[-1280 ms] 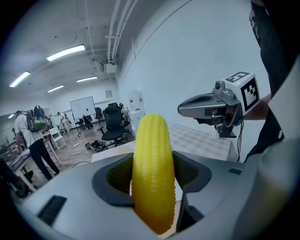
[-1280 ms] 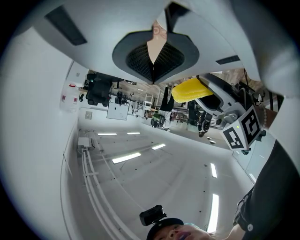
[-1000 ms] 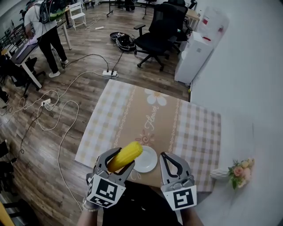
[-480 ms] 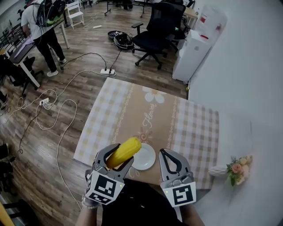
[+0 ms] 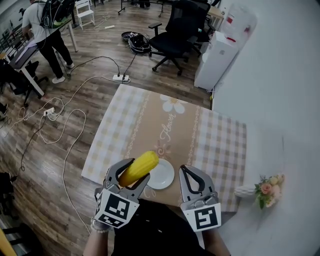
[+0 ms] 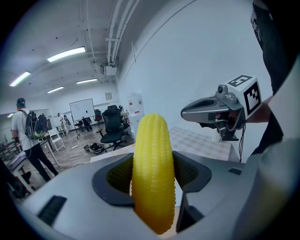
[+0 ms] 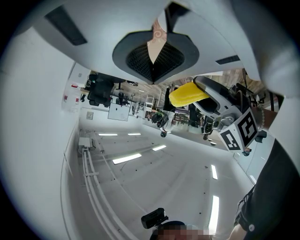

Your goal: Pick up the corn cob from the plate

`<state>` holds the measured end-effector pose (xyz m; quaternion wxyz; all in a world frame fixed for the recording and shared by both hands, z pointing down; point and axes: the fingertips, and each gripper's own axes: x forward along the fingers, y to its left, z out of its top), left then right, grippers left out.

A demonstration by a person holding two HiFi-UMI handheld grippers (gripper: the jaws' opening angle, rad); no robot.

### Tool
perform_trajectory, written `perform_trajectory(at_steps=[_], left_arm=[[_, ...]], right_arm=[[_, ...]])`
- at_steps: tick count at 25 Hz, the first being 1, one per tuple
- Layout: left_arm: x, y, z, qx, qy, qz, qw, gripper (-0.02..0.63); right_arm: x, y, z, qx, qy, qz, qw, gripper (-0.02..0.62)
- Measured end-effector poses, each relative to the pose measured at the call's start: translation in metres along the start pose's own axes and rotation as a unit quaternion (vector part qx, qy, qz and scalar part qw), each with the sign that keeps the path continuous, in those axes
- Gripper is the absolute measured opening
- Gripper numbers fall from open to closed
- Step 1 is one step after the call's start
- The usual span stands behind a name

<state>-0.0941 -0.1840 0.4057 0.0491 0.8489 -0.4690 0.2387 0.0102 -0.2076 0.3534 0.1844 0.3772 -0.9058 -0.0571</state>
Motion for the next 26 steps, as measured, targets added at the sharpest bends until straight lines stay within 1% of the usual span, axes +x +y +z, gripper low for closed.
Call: perform_trajectory(at_steps=[11, 26], left_arm=[[0.0012, -0.0022, 0.001, 0.0, 0.002, -0.001, 1.0, 0.256], [0.0017, -0.0052, -0.0009, 0.0, 0.004, -0.003, 1.0, 0.258]], right_arm=[[-0.0006, -0.0006, -0.0021, 0.006, 0.003, 0.002, 1.0, 0.041], [-0.0019, 0.0009, -0.0049, -0.004, 0.006, 0.005, 1.0, 0.041]])
